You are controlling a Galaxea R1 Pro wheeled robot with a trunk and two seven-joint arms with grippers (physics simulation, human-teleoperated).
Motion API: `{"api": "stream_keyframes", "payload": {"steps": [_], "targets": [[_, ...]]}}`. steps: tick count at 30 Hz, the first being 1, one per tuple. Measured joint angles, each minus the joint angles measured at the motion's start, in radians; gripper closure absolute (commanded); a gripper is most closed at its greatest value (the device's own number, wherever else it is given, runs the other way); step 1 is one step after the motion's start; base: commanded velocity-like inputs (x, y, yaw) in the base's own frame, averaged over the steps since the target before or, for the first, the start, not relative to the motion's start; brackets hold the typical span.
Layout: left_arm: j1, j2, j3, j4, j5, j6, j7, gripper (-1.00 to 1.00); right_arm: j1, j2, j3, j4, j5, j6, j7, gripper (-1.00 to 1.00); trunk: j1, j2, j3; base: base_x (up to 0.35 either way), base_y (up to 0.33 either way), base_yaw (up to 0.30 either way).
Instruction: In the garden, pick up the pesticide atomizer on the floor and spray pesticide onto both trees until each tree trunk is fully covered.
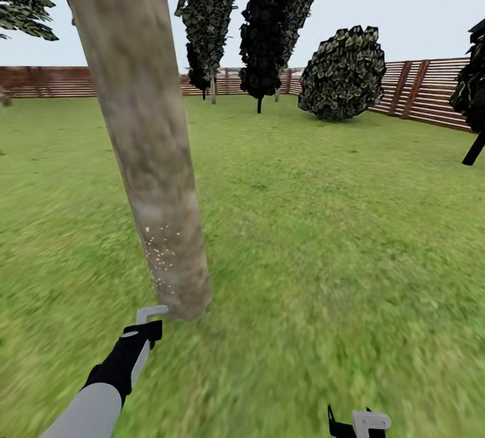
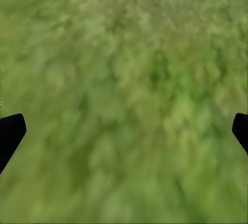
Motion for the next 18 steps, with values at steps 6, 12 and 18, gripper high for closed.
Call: {"api": "stream_keyframes", "payload": {"steps": [6, 12, 18], "targets": [[0.000, -0.008, -0.009, 0.001, 0.002, -0.002, -0.001, 1.00, 0.000, 0.000, 0.000, 0.000, 0.000, 0.000, 0.000, -1.00, 0.000, 0.000, 0.000, 0.224, -0.177, 0.082], [0.000, -0.041, -0.012, -0.001, -0.001, -0.004, -0.002, 1.00, 0.000, 0.000, 0.000, 0.000, 0.000, 0.000, 0.000, -1.00, 0.000, 0.000, 0.000, 0.016, -0.269, 0.001], [0.000, -0.041, -0.012, -0.007, -0.003, -0.004, 0.000, 1.00, 0.000, 0.000, 0.000, 0.000, 0.000, 0.000, 0.000, -1.00, 0.000, 0.000, 0.000, 0.000, -0.275, 0.206]]}}
